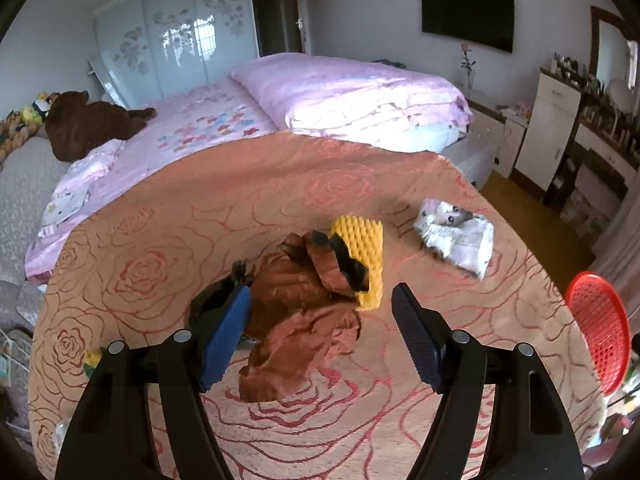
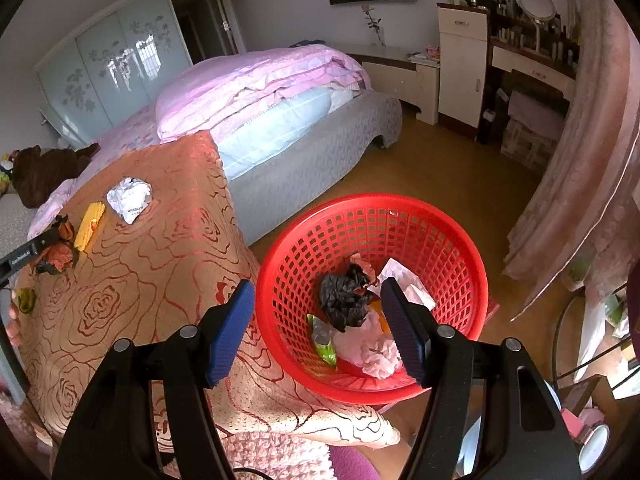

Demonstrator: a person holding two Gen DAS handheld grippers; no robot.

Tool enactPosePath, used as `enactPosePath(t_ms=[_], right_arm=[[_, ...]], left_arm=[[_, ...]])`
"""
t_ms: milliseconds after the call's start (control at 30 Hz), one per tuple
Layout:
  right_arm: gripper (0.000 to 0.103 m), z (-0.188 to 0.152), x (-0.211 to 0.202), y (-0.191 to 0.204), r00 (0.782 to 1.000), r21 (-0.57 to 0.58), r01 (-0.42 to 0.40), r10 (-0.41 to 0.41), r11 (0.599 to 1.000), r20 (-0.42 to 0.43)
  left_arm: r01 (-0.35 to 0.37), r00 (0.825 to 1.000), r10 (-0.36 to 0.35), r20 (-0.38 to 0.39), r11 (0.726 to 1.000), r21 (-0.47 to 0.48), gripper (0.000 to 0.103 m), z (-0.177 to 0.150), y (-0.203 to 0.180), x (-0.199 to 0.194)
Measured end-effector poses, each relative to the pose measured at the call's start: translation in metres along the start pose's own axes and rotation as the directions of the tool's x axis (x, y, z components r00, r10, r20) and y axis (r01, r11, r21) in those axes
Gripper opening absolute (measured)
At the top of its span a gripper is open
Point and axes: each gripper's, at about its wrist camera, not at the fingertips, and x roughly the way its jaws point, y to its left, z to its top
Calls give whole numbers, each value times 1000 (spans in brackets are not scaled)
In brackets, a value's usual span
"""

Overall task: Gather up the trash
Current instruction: 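Move the left gripper back to the bed and grasp the brown cloth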

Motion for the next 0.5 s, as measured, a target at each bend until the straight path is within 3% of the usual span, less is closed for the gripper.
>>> enactPosePath(t_ms=[233,500], right_arm=[[63,0,-4,7,1000,-4,-26,26,1000,-1],[63,2,-11,24,997,-27,-80,80,996,2]], left_arm=[[15,1000,-15,24,1000,22,40,-10,5,-5],[88,993,-88,73,996,-7,32,-15,19,-34]])
